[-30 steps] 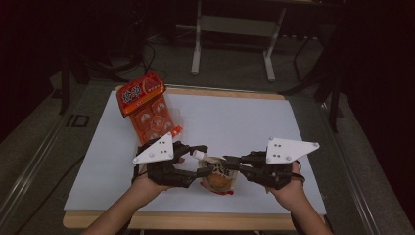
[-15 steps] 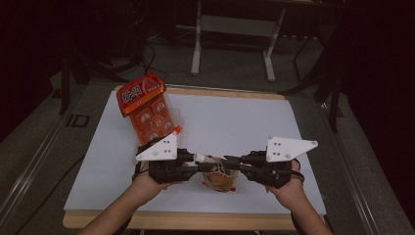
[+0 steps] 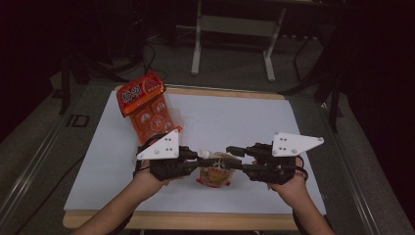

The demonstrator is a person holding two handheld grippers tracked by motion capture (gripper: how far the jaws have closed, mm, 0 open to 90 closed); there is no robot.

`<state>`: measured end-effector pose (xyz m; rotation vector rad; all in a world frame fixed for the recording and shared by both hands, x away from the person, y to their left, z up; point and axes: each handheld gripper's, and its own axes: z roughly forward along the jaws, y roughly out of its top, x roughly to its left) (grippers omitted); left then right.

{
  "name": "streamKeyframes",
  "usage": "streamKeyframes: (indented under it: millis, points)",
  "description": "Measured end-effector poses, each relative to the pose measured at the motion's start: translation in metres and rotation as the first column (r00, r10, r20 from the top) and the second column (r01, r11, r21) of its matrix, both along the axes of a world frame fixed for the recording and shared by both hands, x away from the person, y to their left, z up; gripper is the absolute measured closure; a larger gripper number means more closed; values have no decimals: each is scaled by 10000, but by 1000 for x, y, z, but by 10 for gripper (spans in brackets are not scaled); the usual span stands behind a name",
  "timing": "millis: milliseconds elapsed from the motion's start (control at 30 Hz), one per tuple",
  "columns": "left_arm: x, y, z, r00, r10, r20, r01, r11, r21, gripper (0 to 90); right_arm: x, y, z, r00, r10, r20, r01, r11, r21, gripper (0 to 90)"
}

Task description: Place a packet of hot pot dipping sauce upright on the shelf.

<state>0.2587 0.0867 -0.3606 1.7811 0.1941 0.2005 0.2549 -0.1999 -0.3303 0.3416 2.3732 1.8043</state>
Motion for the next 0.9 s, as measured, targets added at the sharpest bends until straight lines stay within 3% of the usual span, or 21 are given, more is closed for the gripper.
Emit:
streamKeyframes:
  millis: [267, 333, 400, 500, 667, 800, 900]
  points:
    - [12, 13, 12, 9976, 638, 266, -627, 9972, -408, 889, 2, -13, -1, 9947, -1032, 38, 1029, 9934, 503, 278]
    - [17, 19, 18, 9960, 847, 280, -828, 9944, -657, 889, 4, -16, -2, 9953, -969, -27, 969, 9938, 546, 177]
    - [20, 25, 22, 9940, 1032, 355, -1001, 9918, -797, 889, 6, -19, -3, 9958, -916, 5, 913, 9932, 718, 134]
    - [26, 35, 27, 9886, 1388, 588, -1320, 9855, -1064, 889, 7, -21, -6, 9944, -1050, 138, 1040, 9929, 580, 129]
    - [37, 52, 29, 9807, 1798, 775, -1679, 9759, -1393, 889, 10, -21, -12, 9947, -1024, -53, 1026, 9934, 516, 136]
    - [46, 67, 26, 9674, 2351, 943, -2206, 9649, -1425, 889, 11, -21, -17, 9940, -1080, -145, 1085, 9932, 419, 138]
    - [53, 77, 21, 9611, 2577, 994, -2425, 9596, -1430, 889, 13, -20, -21, 9936, -1110, -210, 1116, 9932, 319, 138]
